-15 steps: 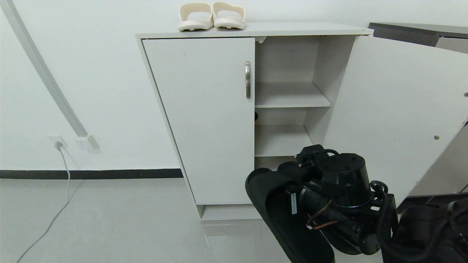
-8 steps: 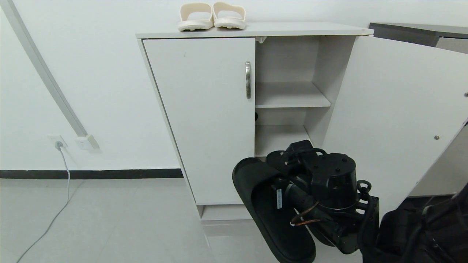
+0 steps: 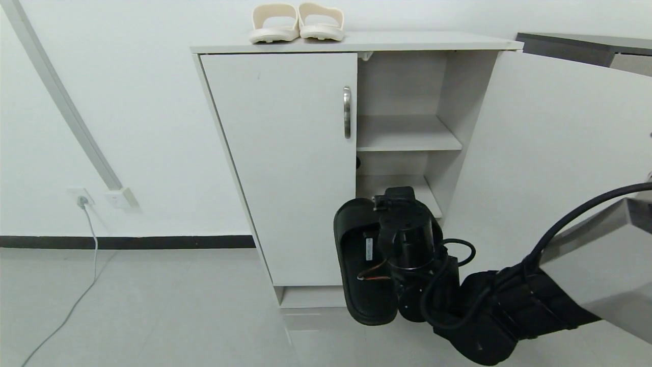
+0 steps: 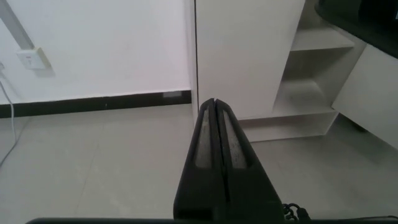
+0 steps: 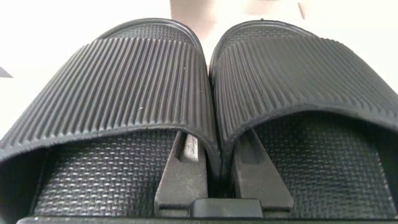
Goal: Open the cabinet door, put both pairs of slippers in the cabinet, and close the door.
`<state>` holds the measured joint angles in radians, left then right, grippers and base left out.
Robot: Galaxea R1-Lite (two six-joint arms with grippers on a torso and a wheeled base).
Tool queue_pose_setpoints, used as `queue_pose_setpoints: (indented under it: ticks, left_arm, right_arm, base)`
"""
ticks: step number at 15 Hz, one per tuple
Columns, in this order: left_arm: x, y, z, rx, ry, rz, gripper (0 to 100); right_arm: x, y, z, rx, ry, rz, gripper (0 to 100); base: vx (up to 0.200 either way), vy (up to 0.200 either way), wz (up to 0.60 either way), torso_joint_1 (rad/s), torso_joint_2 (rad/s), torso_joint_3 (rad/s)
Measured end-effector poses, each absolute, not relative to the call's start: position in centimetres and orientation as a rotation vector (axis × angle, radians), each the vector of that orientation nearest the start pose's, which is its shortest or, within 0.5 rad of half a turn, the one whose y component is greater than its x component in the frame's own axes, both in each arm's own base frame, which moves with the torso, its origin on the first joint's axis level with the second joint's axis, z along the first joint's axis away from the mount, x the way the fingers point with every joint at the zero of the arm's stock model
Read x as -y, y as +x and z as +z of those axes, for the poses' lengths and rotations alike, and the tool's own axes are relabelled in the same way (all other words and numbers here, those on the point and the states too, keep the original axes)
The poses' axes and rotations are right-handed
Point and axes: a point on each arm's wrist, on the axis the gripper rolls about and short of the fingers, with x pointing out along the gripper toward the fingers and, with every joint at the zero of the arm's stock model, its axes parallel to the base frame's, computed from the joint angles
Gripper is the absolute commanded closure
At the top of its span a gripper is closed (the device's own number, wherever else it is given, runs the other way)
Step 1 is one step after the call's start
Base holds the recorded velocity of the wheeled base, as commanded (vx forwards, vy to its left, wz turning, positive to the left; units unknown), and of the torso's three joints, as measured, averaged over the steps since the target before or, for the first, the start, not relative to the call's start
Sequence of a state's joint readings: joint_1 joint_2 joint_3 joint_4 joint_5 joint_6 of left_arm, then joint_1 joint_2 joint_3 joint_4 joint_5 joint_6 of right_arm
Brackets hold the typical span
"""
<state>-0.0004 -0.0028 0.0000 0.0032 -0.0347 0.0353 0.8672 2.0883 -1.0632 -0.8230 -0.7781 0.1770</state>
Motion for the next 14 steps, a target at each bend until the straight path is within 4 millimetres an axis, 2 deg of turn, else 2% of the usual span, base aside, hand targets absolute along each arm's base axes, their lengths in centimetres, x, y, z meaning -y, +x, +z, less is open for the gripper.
queue_pose_setpoints:
  ticks: [2,14]
  left_arm:
    - [0.1,-2.3,7.5,0.001,0.034,-0.035,100]
    - [0.1,-2.3,7.5,-0.001,0.028,-0.033,100]
  right_arm:
    - [-29.5,27.2,12.6,-0.152,0.021,0.072,100]
    - [-28.4,29.7,10.1,-0.186,-0.009,0.0,100]
  base:
    - [0.0,-0.2,0.0,0.002,0.0,0.0]
    - [0.0,0.0,0.0,0.0,0.0,0.0]
